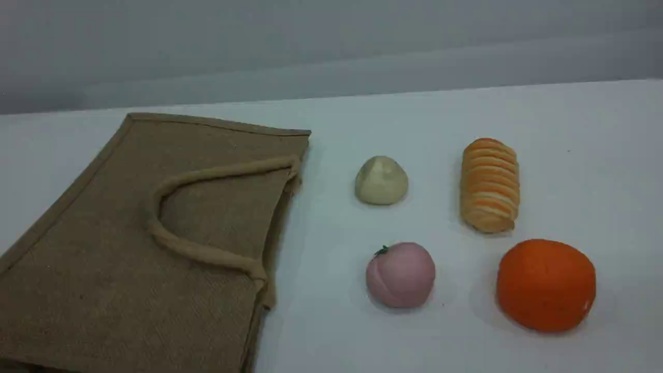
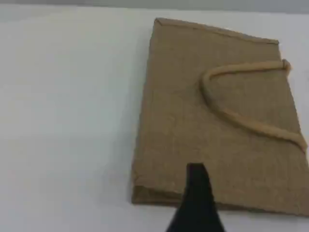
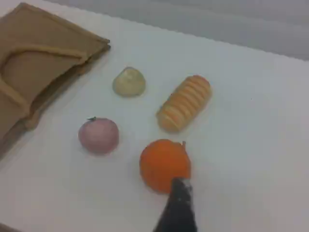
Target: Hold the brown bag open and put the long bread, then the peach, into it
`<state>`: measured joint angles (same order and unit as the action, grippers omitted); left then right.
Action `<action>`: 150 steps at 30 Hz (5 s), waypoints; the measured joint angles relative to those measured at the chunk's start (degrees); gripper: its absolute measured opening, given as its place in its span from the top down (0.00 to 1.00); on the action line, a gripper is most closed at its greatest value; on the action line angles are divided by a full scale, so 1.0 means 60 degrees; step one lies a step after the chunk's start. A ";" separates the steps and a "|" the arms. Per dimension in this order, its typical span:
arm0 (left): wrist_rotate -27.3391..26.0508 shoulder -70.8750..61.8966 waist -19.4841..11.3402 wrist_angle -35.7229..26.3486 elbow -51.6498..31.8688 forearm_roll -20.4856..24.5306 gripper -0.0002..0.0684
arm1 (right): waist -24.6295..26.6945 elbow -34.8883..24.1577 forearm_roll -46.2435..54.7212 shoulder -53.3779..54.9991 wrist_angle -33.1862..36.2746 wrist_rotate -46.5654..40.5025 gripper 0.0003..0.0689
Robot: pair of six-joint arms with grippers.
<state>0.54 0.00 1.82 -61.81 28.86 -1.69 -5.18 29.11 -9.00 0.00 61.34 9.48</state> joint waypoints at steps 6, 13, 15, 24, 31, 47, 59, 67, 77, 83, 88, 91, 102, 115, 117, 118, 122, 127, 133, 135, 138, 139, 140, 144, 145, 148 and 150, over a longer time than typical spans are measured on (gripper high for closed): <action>0.0000 0.0000 0.0000 0.0000 0.0000 0.0000 0.27 | 0.0000 0.0000 0.0000 0.0000 0.0000 0.0000 0.20; 0.0000 0.0000 0.0000 0.0000 0.0000 0.0000 0.27 | 0.0000 0.0000 0.0000 0.0000 0.0000 0.0000 0.20; 0.0000 0.0000 0.0000 0.0000 0.0000 0.0000 0.27 | 0.0000 0.0000 0.0000 0.0000 0.0000 0.0000 0.20; -0.0016 0.0000 0.0000 0.0000 0.0000 0.0000 0.27 | 0.0000 0.0000 0.0000 0.0000 0.0000 0.0000 0.20; -0.0007 0.0000 0.0000 0.0000 0.0000 0.0000 0.27 | 0.0000 0.0000 0.0000 0.0000 0.0000 0.0000 0.20; -0.0007 0.0000 0.0000 0.0000 0.0000 0.0000 0.27 | 0.0000 0.0000 0.0000 0.0000 0.0000 0.0000 0.20; 0.0386 -0.1647 0.0000 0.0417 0.0654 0.0905 0.27 | 0.0000 0.0593 0.0117 0.0753 -0.0725 -0.0679 0.20; 0.0760 -0.4830 0.0010 0.0891 0.2415 0.1038 0.27 | 0.0000 0.2194 0.0276 0.3537 -0.1241 -0.0679 0.20; 0.1015 -0.8552 0.0019 0.1764 0.3987 0.1031 0.27 | 0.0000 0.2929 0.0168 0.6175 -0.2295 -0.0788 0.20; 0.1261 -1.0493 0.0027 0.2082 0.4609 0.1048 0.27 | 0.0000 0.3705 0.0171 0.7380 -0.2304 -0.0788 0.20; 0.1257 -1.2002 0.0027 0.2082 0.5040 0.1067 0.27 | 0.0000 0.4312 0.0171 0.8241 -0.2285 -0.0818 0.20; 0.1349 -1.2845 0.0027 0.2148 0.5413 0.1067 0.27 | 0.0000 0.4669 0.0171 0.8720 -0.2285 -0.0818 0.20; 0.1749 -1.5902 0.0027 0.2488 0.6547 0.0965 0.27 | 0.0000 0.5227 0.0163 1.0373 -0.2306 -0.0818 0.20; 0.1847 -1.8733 0.0810 0.3098 0.7715 0.0739 0.27 | 0.0000 0.5227 0.0609 1.1577 -0.2959 -0.0818 0.20; 0.1906 -1.9163 0.0899 0.3098 0.7886 0.0736 0.27 | 0.0000 0.5227 0.0655 1.1630 -0.2959 -0.0818 0.20; 0.1972 -1.9370 0.0908 0.3098 0.7973 0.0719 0.27 | 0.0000 0.5227 0.0655 1.1630 -0.2967 -0.0818 0.20; 0.2008 -2.0019 0.1079 0.3123 0.8285 0.0732 0.27 | 0.0000 0.5227 0.0645 1.1642 -0.2998 -0.0818 0.20; 0.1999 -2.0627 0.1373 0.3161 0.8695 0.0722 0.27 | 0.0000 0.5227 0.0663 1.1642 -0.3008 -0.0818 0.20; 0.1991 -2.1057 0.1447 0.3233 0.8838 0.0761 0.27 | 0.0000 0.5227 0.0665 1.1642 -0.2980 -0.0818 0.20; 0.1981 -2.1158 0.1447 0.3222 0.8838 0.0769 0.27 | 0.0000 0.5227 0.0675 1.1642 -0.2978 -0.0818 0.20; 0.1981 -2.1307 0.1447 0.3268 0.8838 0.0769 0.28 | 0.0000 0.5227 0.0675 1.1642 -0.2959 -0.0818 0.20; 0.1981 -2.1340 0.1447 0.3311 0.8838 0.0769 0.28 | 0.0000 0.5227 0.0675 1.1642 -0.2959 -0.0818 0.20; 0.1990 -2.1371 0.1447 0.3312 0.8838 0.0769 0.30 | 0.0000 0.5227 0.0675 1.1642 -0.2959 -0.0818 0.20; 0.1990 -2.1445 0.1447 0.3312 0.8838 0.0769 0.44 | 0.0000 0.5227 0.0675 1.1642 -0.2959 -0.0818 0.20; 0.1990 -2.1445 0.1447 0.3312 0.8838 0.0759 0.49 | 0.0000 0.5227 0.0675 1.1642 -0.2959 -0.0818 0.20; 0.1990 -2.1445 0.1447 0.3312 0.8838 0.0726 0.68 | 0.0000 0.5227 0.0675 1.1642 -0.2959 -0.0818 0.20; 0.1990 -2.1445 0.1447 0.3301 0.8838 0.0719 0.83 | 0.0000 0.5227 0.0675 1.1642 -0.2959 -0.0829 0.20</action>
<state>12.48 -128.67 10.50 -42.01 81.89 2.62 -5.18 60.47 -4.95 69.85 43.59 4.51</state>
